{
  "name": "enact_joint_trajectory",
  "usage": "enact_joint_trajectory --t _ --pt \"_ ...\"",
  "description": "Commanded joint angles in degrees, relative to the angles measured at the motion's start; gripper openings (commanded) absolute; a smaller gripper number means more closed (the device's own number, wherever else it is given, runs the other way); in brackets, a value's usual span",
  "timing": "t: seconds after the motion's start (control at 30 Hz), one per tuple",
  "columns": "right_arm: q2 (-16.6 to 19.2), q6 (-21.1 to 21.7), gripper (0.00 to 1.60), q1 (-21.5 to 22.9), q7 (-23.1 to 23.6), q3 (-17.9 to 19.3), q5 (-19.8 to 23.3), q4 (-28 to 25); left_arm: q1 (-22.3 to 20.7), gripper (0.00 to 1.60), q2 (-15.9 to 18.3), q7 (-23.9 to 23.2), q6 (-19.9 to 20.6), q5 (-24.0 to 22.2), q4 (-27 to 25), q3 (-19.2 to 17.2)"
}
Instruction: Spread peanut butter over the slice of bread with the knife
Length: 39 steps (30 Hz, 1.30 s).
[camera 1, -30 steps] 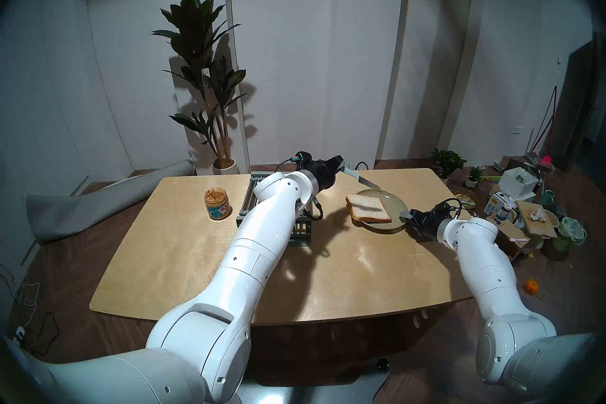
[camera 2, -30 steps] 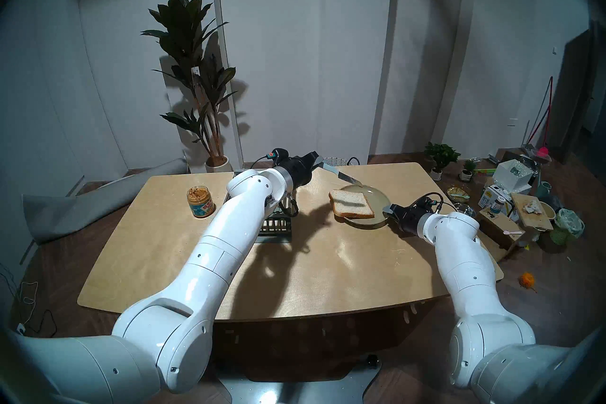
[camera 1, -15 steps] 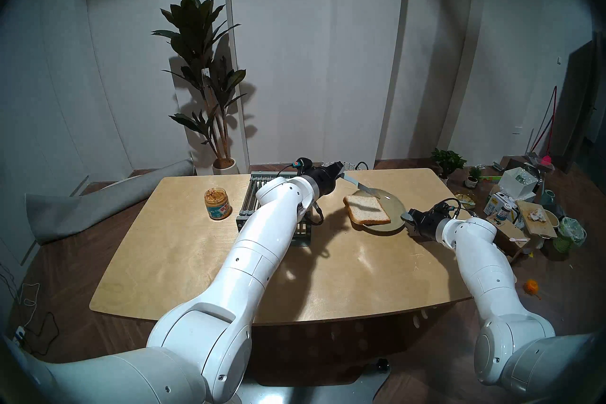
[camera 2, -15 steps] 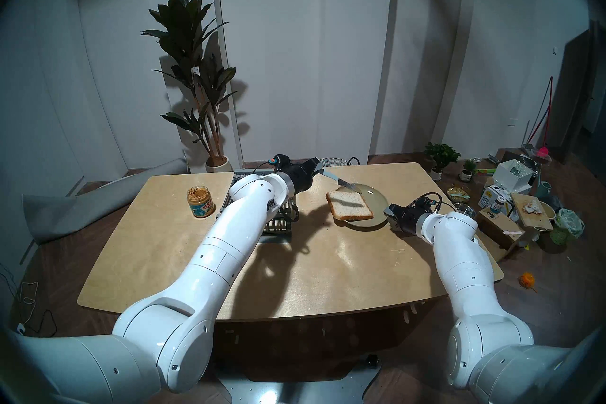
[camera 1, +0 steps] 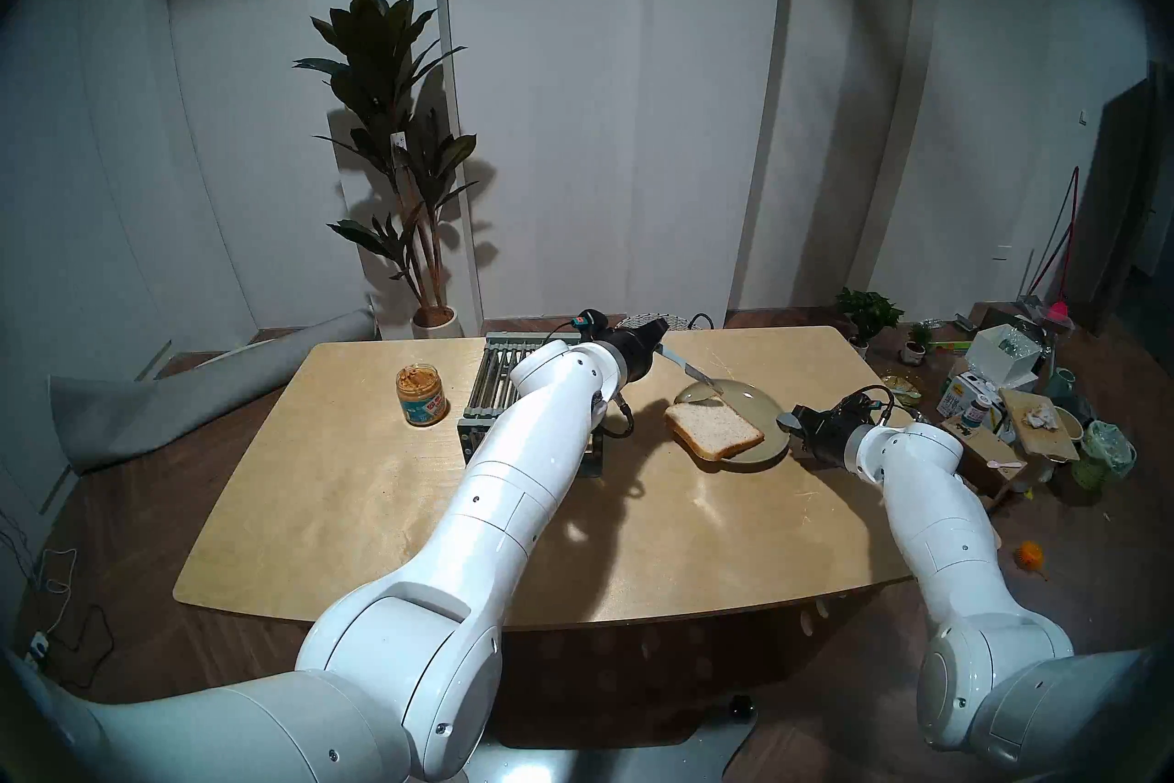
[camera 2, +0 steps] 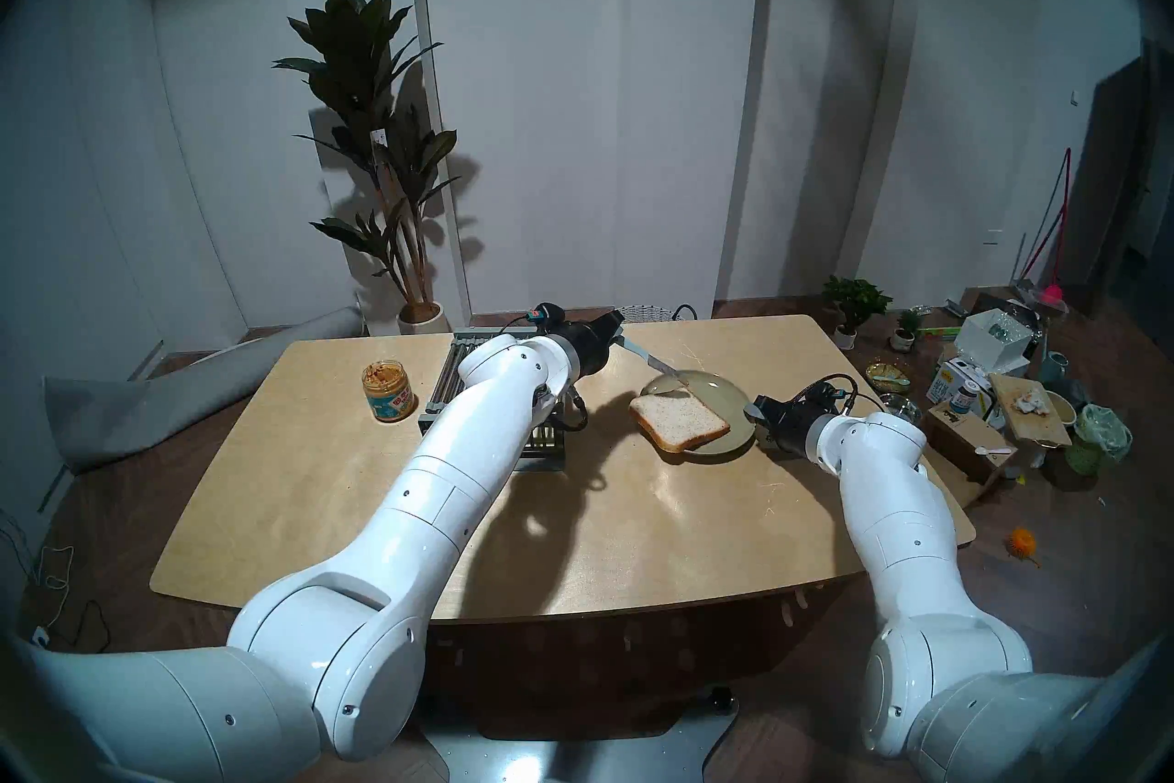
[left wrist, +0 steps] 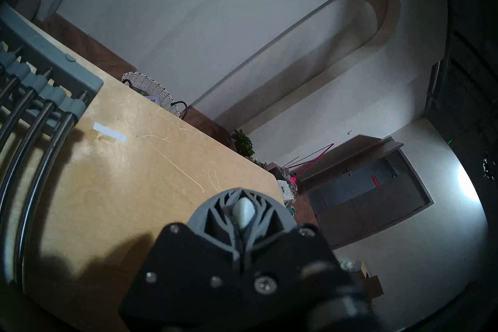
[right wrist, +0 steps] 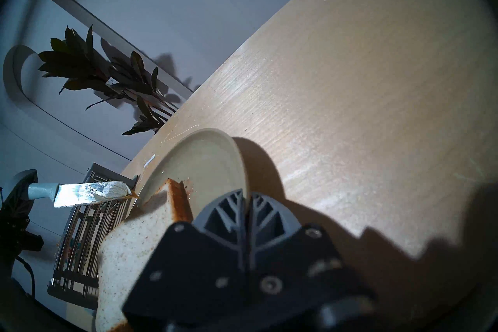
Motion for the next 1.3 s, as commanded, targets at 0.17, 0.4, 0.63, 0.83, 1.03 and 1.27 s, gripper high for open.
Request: enact_joint_trajectory --t 0.17,0.4,0.63,0.83,1.03,1.27 --pt "-2.6 -0.13 0.0 -2.32 -6.54 3.49 0.8 -8.44 2.78 0.0 -1.1 5.04 -0.13 0.76 -10.39 0.45" --pt "-5.34 0.3 0.0 -4.33 -10.79 4.17 1.03 -12.78 7.46 0.0 -1.79 10.32 2.42 -0.12 -15.3 0.57" --pt "-7.71 -0.47 0.0 -5.35 -14.86 4.54 0.91 -15.16 11.05 0.0 -0.37 17.39 3.32 -4.63 -20.49 2.62" --pt "-8.54 -1.02 0.0 -5.7 -16.24 4.01 0.67 -15.55 11.37 0.0 -0.51 19.82 3.24 -6.4 -22.38 2.91" --pt "-8.94 -1.62 0.0 -6.03 -16.86 3.46 0.62 -16.12 10.77 0.0 -1.12 21.13 1.35 -7.74 -21.46 3.33" --pt "-9.26 -1.35 0.0 -6.61 -17.97 2.88 0.74 -17.25 9.22 0.0 -2.3 20.96 0.09 -7.81 -19.38 2.89"
